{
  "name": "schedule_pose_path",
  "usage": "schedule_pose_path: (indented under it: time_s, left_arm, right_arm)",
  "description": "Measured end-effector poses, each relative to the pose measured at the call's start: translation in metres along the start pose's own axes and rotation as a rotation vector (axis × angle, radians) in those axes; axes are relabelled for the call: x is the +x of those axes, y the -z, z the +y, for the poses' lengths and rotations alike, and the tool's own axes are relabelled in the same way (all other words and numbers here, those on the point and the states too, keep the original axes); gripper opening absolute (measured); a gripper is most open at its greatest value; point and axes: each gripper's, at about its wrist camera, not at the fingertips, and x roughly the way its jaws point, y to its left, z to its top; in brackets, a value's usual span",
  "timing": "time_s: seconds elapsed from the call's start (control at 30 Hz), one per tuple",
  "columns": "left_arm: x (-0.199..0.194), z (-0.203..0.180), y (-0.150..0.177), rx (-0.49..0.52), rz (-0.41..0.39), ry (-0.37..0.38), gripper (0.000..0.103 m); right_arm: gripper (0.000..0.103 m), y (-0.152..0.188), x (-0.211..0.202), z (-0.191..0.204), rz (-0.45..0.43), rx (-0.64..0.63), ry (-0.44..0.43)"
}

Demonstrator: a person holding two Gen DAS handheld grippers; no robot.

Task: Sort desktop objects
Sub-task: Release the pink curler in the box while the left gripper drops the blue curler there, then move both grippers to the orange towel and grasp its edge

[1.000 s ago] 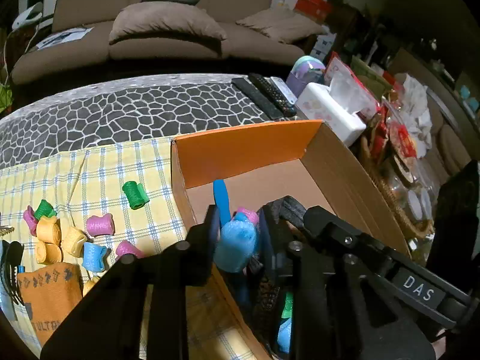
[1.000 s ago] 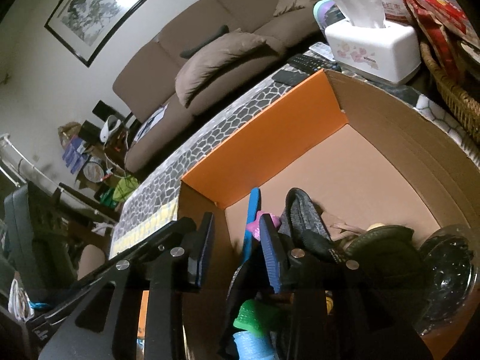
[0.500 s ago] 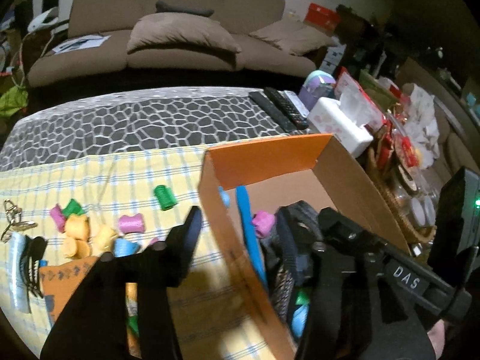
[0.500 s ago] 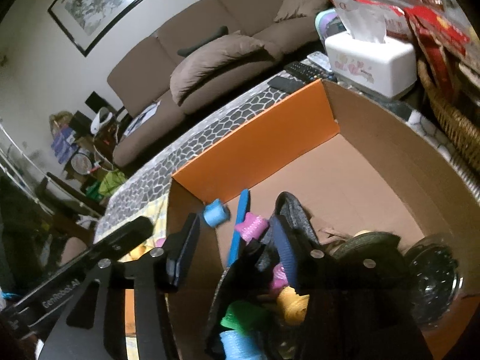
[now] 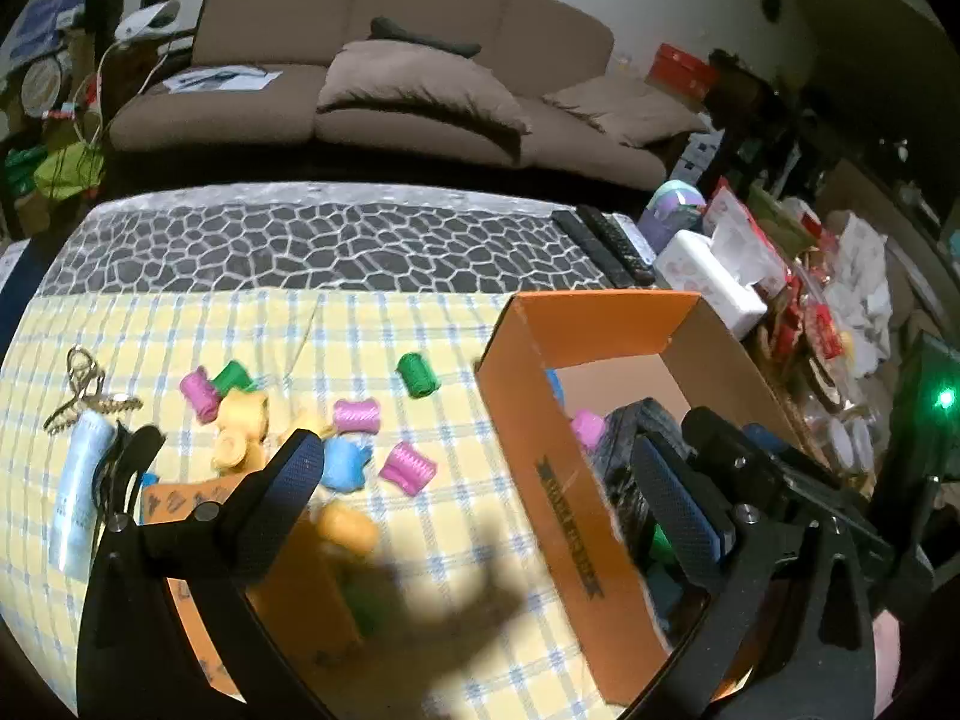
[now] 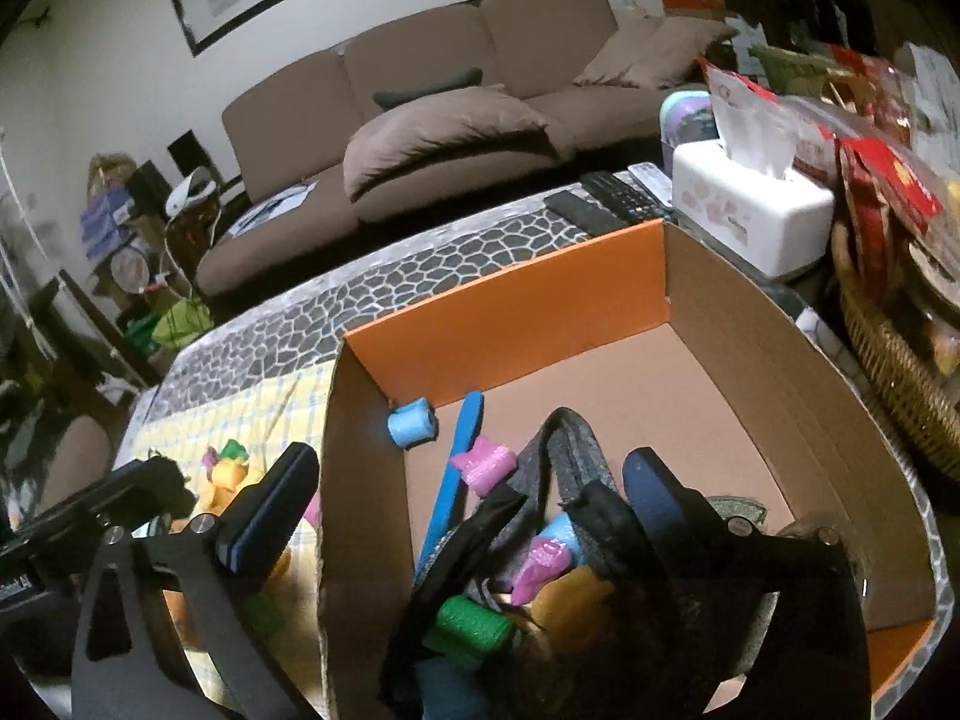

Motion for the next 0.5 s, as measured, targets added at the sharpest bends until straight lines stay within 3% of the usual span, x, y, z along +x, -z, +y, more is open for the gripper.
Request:
schedule_pose_path:
  time_s: [0.5]
  left_arm:
    - [-0.033, 0.065, 0.034, -0.066, 0.008, -0.134, 0.103]
  right_arm:
    - [0.103, 0.001, -0.002, 0.041, 0.018, -0.072, -0.020]
